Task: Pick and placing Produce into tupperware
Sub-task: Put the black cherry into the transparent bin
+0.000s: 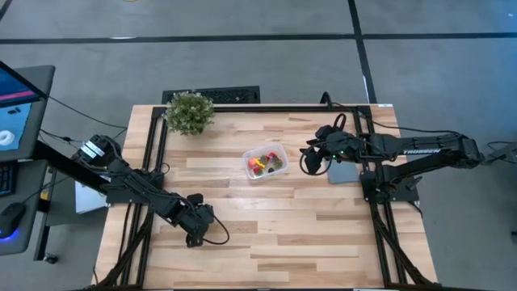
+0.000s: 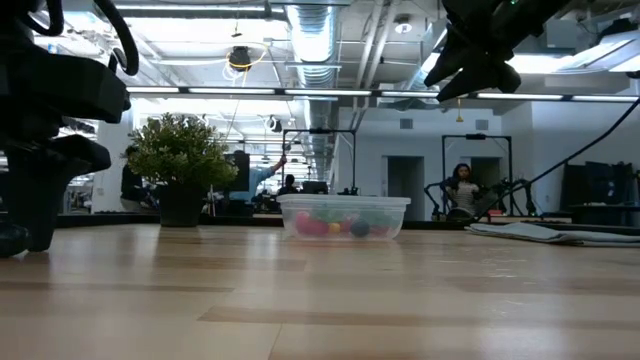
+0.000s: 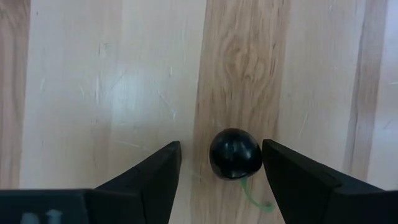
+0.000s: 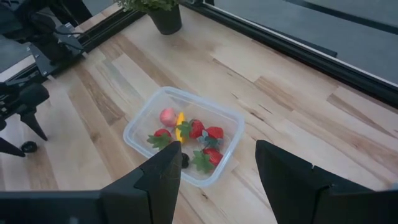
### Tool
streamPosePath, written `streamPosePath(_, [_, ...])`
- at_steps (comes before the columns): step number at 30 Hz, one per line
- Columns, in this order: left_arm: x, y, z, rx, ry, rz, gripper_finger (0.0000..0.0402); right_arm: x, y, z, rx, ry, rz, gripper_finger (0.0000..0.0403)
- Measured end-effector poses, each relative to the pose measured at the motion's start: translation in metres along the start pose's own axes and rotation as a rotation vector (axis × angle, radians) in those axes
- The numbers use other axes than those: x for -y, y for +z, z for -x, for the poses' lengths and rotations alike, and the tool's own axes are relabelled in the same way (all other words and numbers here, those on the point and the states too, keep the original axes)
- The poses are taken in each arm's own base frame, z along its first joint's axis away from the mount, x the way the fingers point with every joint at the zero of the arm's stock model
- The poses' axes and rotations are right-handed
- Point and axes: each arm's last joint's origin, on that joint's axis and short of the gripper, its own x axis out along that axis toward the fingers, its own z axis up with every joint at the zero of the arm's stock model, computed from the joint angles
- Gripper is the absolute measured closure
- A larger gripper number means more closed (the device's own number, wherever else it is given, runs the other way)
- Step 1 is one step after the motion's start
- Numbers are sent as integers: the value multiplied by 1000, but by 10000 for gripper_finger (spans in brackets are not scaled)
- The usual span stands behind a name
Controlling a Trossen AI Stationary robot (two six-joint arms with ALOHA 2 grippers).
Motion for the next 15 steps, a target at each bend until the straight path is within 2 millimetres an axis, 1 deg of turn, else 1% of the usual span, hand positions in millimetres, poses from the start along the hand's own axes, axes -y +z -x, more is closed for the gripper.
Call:
streamPosePath(4, [0, 0, 0, -5, 1, 2, 202, 0, 0, 0, 0, 0, 1, 173])
streamPosePath(11, [-2, 0, -1, -14, 0, 12, 279, 0, 0, 0, 0, 0, 0, 173])
streamPosePath(15, [-3, 1, -1, -21, -9, 23, 306, 0, 0, 0, 0, 0, 0, 173])
